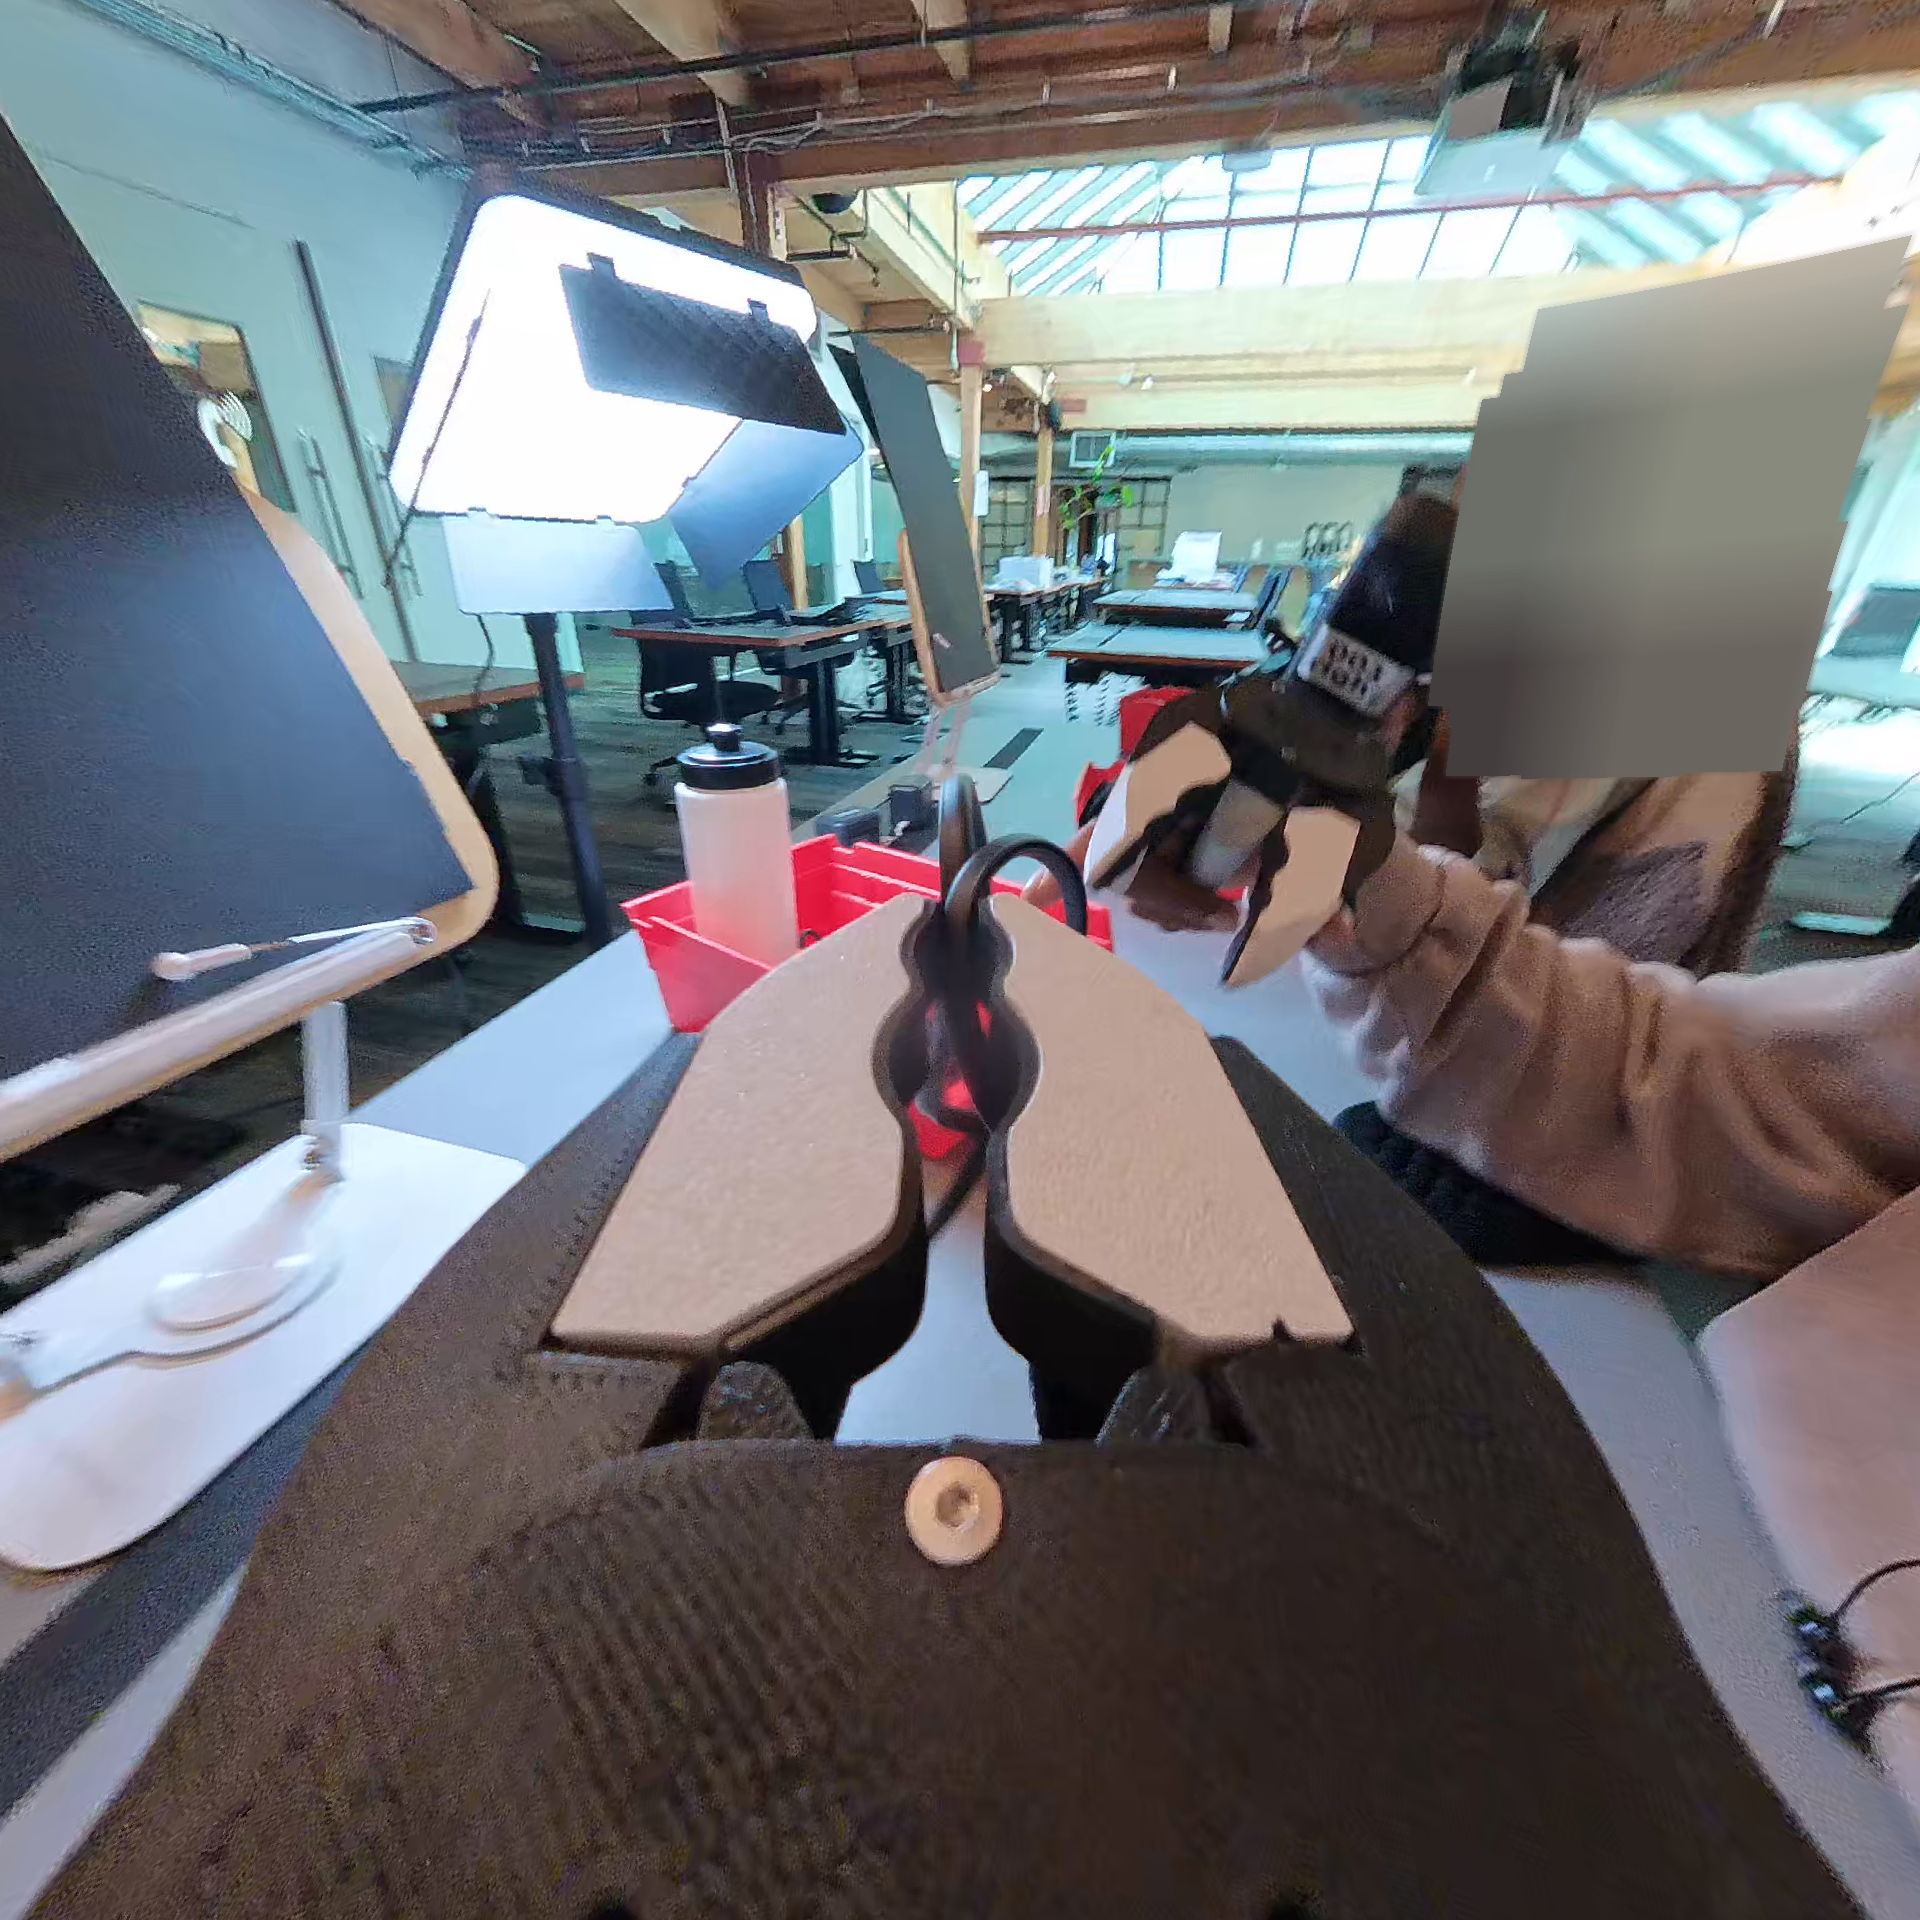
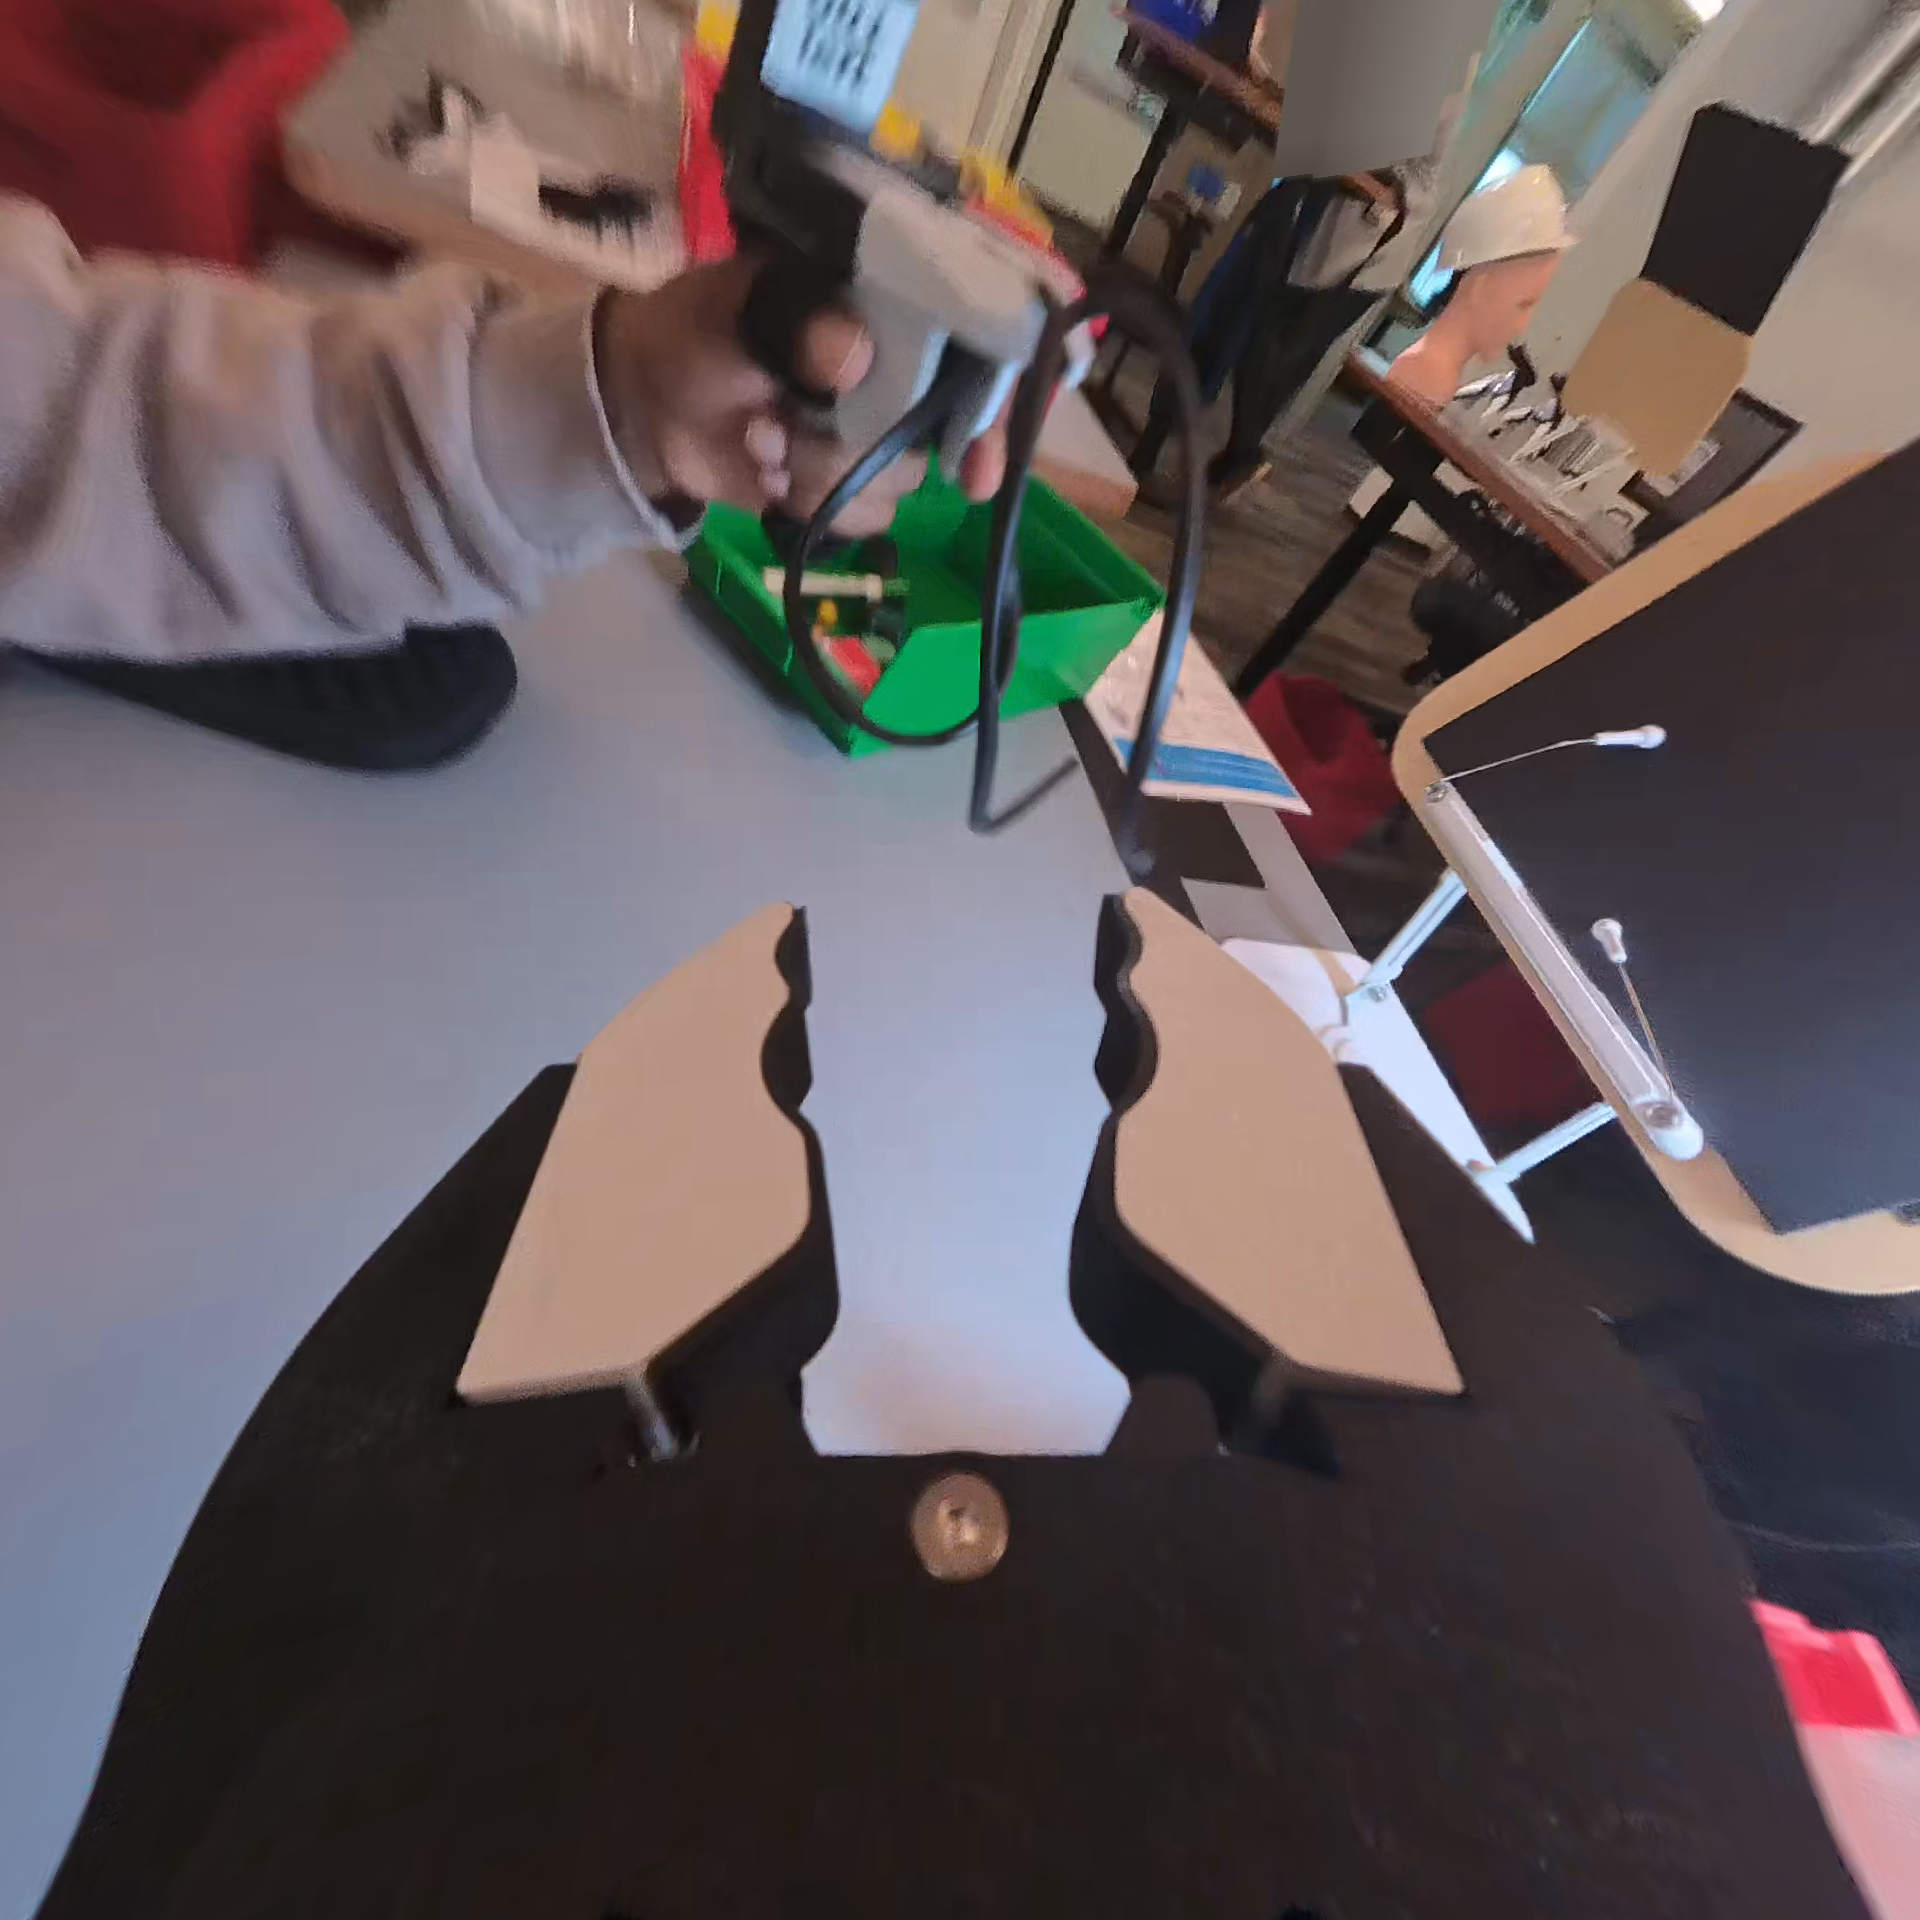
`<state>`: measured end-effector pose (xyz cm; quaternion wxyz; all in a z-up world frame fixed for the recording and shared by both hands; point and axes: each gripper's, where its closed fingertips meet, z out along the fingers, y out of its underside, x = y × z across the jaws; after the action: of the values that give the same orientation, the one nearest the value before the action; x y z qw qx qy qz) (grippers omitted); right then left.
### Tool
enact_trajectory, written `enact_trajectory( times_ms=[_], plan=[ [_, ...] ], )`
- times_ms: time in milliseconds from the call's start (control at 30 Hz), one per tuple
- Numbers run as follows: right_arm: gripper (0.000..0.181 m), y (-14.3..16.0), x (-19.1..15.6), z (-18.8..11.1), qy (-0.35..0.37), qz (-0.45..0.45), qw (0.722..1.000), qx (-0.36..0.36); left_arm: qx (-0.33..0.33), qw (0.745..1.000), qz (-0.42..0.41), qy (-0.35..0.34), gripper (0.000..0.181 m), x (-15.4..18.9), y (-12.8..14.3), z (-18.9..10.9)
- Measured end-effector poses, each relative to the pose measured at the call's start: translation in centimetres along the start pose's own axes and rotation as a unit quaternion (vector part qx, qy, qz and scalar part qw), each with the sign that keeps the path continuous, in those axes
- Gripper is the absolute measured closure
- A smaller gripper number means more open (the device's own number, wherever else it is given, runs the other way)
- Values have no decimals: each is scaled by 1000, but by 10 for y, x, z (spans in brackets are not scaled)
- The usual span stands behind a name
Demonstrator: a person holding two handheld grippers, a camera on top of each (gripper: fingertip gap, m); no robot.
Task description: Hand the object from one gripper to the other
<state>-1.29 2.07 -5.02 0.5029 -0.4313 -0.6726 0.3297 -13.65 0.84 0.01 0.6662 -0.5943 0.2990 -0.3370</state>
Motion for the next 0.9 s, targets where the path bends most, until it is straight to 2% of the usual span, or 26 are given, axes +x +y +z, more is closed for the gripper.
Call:
enact_trajectory(
  times_ms=[100,167,300,400,467,567,633,700,767,833,900],
  plan=[
    [123,-21,19,-17,26,59,995,73,-18,999,37,-3,176,2,3,0],
    [116,-27,24,-14,38,86,992,85,-27,999,46,-5,176,5,8,5],
    [86,-19,13,27,41,109,993,36,-38,998,43,-5,176,18,24,28],
    [81,-13,-11,65,18,139,990,2,-55,997,45,-29,175,27,39,47],
    [79,-5,-17,82,36,154,987,-26,-54,997,33,-46,175,31,42,54],
    [86,2,-16,94,68,173,982,-40,-51,996,34,-65,175,35,41,58],
    [101,5,-17,98,83,161,982,-46,-54,995,47,-74,175,38,42,60],
    [141,8,-16,97,99,130,985,-57,-55,991,77,-95,175,35,41,59],
    [172,8,-16,94,105,94,988,-57,-54,992,80,-82,175,38,39,58],
    [175,6,-18,91,85,90,991,-52,-43,994,75,-66,171,40,32,55],
    [174,-1,-14,81,67,104,992,-28,-6,998,55,-38,155,42,16,48]
  ],
)
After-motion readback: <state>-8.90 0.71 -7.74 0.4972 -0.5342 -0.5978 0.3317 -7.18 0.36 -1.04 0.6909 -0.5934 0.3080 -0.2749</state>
